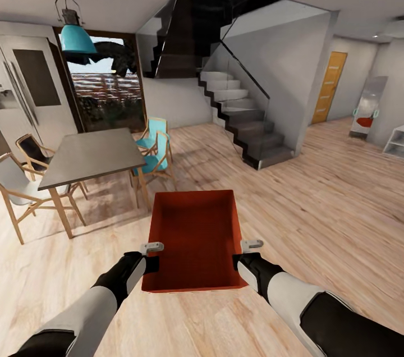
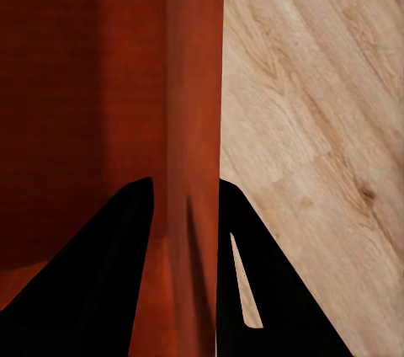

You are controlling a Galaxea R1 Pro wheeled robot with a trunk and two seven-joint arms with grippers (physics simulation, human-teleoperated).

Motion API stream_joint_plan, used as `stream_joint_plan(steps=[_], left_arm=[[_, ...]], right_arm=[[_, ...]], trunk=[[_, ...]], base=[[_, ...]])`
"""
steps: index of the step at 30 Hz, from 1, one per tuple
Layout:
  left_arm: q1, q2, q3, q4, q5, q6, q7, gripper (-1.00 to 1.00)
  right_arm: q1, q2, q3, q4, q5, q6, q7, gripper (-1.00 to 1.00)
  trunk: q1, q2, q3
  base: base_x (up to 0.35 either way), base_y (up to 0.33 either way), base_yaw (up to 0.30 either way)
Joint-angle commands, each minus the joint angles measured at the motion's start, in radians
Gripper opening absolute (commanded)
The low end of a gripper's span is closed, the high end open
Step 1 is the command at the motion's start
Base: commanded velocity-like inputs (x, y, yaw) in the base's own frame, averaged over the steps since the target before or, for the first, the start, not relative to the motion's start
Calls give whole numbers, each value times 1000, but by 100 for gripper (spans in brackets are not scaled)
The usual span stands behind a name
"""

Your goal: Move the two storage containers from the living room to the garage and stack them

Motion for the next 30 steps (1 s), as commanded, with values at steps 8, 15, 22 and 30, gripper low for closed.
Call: stream_joint_plan(steps=[8,15,22,30], left_arm=[[0,-1,3,1,-13,8,13,-100],[0,-1,3,1,-13,8,13,-100],[0,-1,3,1,-13,8,13,-100],[0,-1,3,1,-13,8,13,-100]], right_arm=[[-1,7,3,-5,28,7,-5,-100],[-1,8,3,-5,29,7,-5,-100],[-1,7,3,-5,29,7,-5,-100],[-1,9,3,-5,28,7,-6,-100]], trunk=[[1,-2,-2],[1,-2,-2],[1,-2,-2],[1,-2,-2]], base=[[322,0,0],[322,0,0],[322,0,-4],[322,0,-250]])
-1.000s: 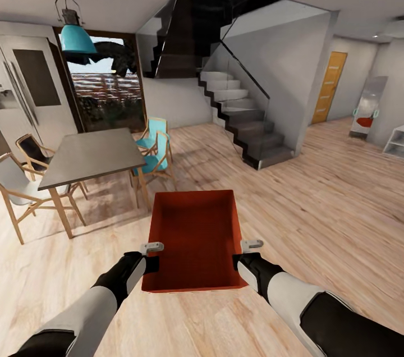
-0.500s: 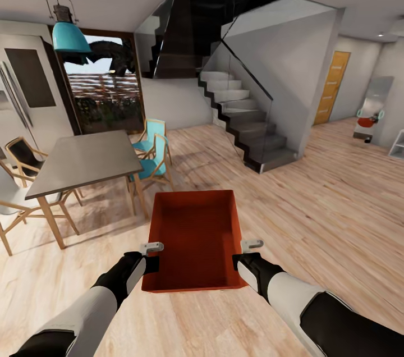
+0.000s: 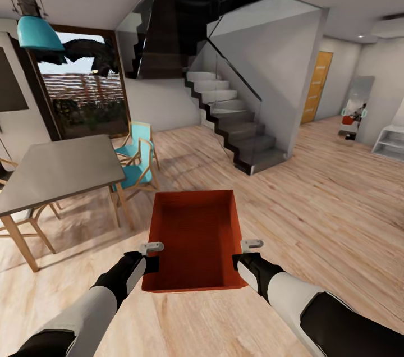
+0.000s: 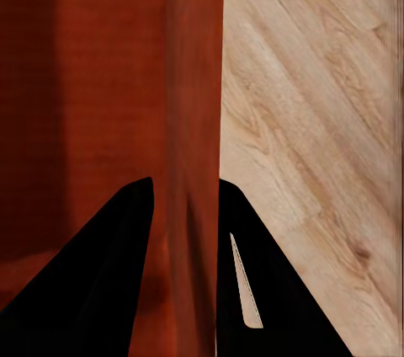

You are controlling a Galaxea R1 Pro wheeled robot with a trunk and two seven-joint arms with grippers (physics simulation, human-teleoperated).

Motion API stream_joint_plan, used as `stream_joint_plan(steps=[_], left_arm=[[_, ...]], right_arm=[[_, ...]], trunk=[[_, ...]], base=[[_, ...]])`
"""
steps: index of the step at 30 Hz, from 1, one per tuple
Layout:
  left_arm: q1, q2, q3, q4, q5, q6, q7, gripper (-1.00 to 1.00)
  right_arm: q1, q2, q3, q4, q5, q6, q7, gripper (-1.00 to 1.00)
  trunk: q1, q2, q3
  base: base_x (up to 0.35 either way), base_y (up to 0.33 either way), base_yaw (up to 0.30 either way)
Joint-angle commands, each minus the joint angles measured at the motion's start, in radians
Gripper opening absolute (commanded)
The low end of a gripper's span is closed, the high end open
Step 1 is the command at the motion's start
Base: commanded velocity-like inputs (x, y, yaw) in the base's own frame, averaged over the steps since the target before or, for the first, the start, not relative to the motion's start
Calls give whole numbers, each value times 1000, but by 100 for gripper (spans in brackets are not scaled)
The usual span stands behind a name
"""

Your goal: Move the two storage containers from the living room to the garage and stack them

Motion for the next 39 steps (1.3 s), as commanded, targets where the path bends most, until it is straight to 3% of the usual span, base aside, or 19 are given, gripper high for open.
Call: stream_joint_plan(steps=[1,39], left_arm=[[0,-1,4,0,-13,8,13,-100],[0,-1,5,0,-13,7,13,-100]], right_arm=[[-2,9,2,-5,30,8,-5,-100],[-2,9,2,-5,30,8,-5,-100]], trunk=[[1,-2,-2],[1,-2,-2]], base=[[322,0,-273],[322,0,-275]])
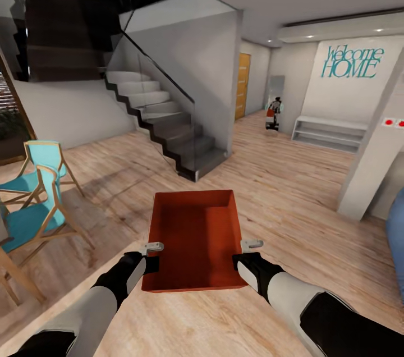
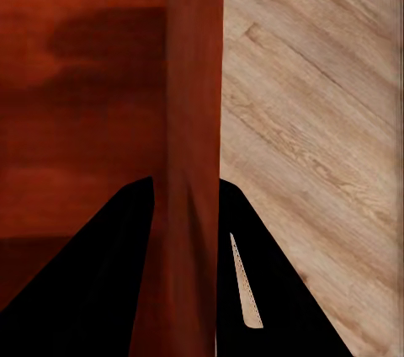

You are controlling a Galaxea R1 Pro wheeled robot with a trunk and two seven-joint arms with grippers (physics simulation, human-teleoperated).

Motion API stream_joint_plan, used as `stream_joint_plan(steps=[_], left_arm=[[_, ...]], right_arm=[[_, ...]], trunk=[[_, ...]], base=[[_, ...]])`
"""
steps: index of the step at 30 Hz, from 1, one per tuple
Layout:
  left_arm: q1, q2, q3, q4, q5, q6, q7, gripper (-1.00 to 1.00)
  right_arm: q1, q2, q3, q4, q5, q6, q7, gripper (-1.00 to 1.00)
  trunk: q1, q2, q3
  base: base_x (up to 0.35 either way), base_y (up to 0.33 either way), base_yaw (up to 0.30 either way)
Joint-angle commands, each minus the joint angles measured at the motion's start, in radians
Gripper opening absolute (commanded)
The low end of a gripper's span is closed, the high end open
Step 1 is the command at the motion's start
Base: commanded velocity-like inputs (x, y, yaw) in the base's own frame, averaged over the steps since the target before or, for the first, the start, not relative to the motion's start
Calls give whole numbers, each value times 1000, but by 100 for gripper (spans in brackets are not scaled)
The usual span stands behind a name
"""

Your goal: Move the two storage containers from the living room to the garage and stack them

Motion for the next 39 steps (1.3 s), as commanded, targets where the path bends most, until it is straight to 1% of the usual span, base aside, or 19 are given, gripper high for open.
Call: stream_joint_plan(steps=[1,39], left_arm=[[0,-1,5,0,-15,9,13,-100],[0,-1,5,0,-15,8,12,-100]], right_arm=[[-1,10,3,-4,28,7,-5,-100],[-1,10,3,-3,28,7,-6,-100]], trunk=[[1,-2,-2],[1,-2,-2]], base=[[322,0,-275],[322,0,-275]])
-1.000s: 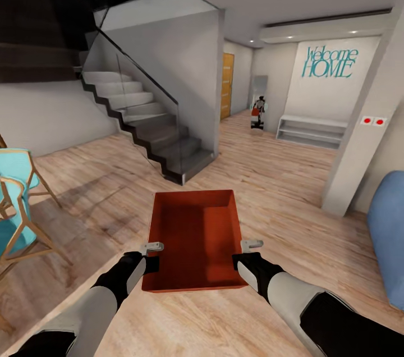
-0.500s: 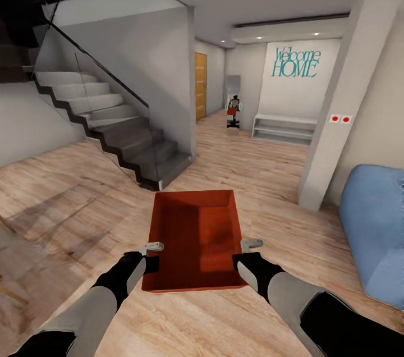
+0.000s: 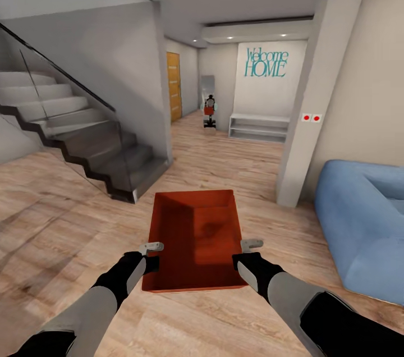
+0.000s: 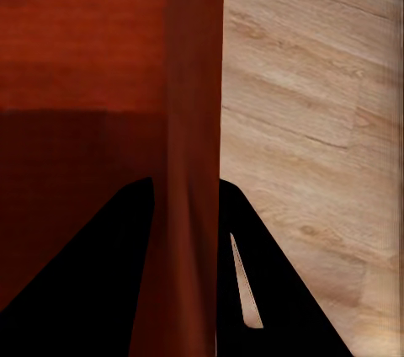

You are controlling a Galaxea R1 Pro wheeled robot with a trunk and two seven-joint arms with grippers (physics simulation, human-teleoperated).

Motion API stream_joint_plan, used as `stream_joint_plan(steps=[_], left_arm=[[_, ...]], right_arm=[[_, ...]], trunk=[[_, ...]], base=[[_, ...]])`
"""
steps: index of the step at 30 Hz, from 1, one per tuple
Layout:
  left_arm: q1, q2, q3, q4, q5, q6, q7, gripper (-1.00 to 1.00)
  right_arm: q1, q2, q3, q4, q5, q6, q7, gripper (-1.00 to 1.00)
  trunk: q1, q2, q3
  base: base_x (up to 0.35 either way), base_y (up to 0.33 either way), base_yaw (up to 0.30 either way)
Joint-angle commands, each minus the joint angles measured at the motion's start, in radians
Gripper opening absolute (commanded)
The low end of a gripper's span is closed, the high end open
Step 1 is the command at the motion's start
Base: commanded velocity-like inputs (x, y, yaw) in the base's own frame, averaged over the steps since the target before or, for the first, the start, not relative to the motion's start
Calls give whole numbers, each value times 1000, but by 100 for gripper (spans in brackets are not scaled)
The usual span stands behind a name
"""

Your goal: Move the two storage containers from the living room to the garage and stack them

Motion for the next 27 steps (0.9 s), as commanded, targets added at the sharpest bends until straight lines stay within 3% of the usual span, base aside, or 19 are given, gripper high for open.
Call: stream_joint_plan(steps=[1,27], left_arm=[[0,-1,5,0,-14,8,12,-100],[0,-1,4,1,-14,10,13,-100]], right_arm=[[-2,10,3,-3,28,7,-5,-100],[-2,9,4,-3,28,7,-5,-100]], trunk=[[1,-2,-2],[1,-2,-2]], base=[[322,0,-256],[322,0,-15]])
